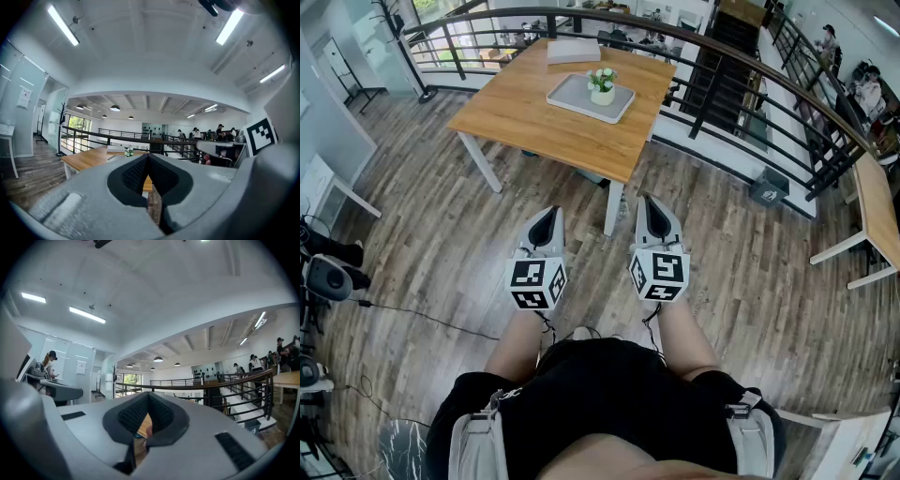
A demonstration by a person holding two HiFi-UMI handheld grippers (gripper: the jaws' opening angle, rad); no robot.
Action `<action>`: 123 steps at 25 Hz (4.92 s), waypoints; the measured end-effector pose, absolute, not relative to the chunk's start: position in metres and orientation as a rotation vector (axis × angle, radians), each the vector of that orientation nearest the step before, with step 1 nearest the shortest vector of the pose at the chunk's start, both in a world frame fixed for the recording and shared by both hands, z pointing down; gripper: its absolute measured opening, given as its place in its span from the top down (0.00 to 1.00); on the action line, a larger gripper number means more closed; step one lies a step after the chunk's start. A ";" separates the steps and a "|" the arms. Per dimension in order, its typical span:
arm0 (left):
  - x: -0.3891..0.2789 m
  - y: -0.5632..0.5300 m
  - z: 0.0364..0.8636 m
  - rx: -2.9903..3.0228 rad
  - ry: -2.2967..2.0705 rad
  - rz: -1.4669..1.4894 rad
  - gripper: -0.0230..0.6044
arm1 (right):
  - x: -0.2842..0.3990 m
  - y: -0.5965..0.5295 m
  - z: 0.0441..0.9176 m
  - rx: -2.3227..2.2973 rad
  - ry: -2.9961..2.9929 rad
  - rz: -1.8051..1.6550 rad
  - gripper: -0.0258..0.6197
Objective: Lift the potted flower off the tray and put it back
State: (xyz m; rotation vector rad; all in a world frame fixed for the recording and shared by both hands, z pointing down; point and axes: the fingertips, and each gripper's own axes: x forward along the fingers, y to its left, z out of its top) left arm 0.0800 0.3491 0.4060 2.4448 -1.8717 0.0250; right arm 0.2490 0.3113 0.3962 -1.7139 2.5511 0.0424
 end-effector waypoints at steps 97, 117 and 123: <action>-0.152 -0.333 0.443 2.416 -1.719 0.179 0.94 | 0.045 -0.407 0.601 -2.162 2.612 -0.383 0.08; -0.219 -0.331 0.478 2.251 -1.826 0.328 0.94 | 0.075 -0.509 0.707 -2.405 2.425 -0.781 0.08; -0.229 -0.330 0.483 2.228 -1.837 0.338 0.94 | 0.079 -0.520 0.721 -2.425 2.423 -0.867 0.09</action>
